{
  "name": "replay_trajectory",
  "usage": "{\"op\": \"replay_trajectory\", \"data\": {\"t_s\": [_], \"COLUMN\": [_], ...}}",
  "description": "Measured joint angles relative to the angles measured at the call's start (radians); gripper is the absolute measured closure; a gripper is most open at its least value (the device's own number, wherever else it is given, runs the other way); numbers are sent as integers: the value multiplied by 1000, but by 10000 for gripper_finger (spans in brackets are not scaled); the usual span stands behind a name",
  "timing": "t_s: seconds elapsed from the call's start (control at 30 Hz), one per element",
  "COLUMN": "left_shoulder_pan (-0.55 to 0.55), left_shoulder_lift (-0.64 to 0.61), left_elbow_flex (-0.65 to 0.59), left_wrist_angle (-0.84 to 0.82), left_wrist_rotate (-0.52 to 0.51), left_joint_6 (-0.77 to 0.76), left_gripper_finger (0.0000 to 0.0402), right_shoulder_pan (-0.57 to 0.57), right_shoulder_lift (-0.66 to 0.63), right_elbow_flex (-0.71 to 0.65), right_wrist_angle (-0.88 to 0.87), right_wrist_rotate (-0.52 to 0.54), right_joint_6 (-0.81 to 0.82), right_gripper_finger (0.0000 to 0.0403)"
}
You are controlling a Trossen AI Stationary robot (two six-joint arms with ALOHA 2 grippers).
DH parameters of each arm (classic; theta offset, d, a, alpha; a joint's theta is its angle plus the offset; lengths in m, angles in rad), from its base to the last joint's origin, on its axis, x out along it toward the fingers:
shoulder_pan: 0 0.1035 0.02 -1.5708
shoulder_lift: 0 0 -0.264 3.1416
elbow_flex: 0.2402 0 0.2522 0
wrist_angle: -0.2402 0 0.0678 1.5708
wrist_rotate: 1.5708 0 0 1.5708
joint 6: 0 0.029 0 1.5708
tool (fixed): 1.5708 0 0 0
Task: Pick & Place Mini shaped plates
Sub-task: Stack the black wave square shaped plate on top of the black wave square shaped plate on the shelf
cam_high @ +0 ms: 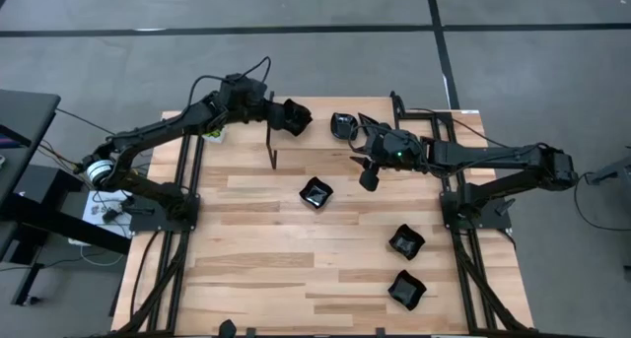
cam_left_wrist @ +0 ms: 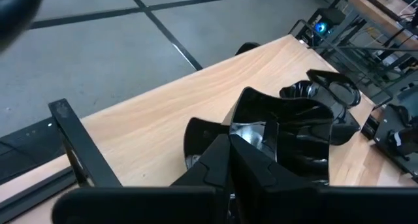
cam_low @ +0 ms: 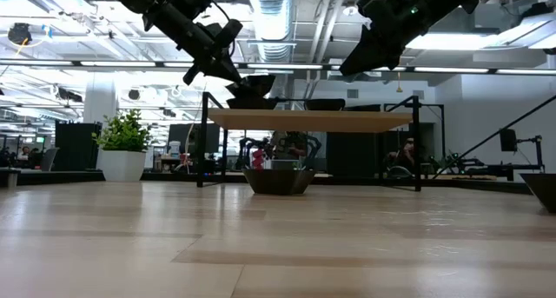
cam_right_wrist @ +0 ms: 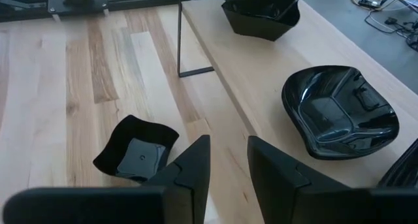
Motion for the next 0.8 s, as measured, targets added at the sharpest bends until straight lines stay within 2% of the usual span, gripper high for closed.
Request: {"op": "replay_trajectory", "data": {"t_s": [0.2,0.67,0.8], "left_shoulder_pan": [0,0,0], "left_shoulder_lift": [0,0,0], "left_elbow_flex": [0,0,-1], "left_wrist_angle": [4,8,41], "left_wrist_rotate": [0,0,16], "left_joint_6": [0,1,53], "left_gripper_finger": [369,285,273], "right_shoulder_pan": [0,0,0], "right_shoulder_lift": [0,0,0], "right_elbow_flex": [0,0,0], "right_wrist_angle": [-1,-1,-4], "right_wrist_rotate": [0,0,0], "right_joint_6": [0,0,1], "right_gripper_finger": [305,305,305]}}
